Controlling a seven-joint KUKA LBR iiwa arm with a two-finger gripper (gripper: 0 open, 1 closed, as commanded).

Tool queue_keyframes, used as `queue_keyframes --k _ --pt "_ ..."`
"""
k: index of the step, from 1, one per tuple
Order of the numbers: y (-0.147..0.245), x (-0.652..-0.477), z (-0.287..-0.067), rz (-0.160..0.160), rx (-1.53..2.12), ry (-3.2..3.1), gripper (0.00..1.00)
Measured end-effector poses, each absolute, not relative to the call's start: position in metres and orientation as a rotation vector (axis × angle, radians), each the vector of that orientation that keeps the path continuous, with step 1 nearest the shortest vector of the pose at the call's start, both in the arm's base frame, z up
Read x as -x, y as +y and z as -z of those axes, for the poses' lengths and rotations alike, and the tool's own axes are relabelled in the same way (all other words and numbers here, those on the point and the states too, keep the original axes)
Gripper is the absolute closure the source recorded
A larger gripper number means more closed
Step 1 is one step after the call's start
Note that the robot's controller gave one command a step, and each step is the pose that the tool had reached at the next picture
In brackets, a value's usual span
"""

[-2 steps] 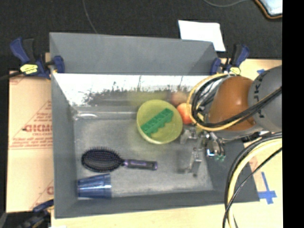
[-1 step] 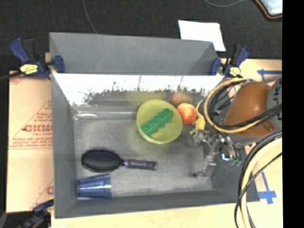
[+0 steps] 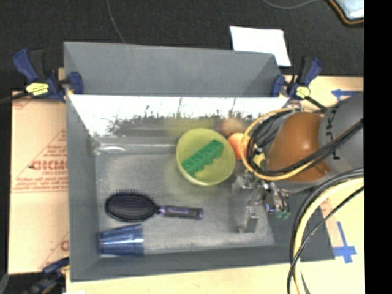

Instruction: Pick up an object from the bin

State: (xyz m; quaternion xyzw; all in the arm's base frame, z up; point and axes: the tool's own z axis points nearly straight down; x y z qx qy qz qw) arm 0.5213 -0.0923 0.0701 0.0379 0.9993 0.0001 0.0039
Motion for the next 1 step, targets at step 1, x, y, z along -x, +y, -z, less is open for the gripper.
queue_keyframes --k 1 --pt "-0.1146 -0.5081 -0.0704 0.010 -0.163 3.119 0.00"
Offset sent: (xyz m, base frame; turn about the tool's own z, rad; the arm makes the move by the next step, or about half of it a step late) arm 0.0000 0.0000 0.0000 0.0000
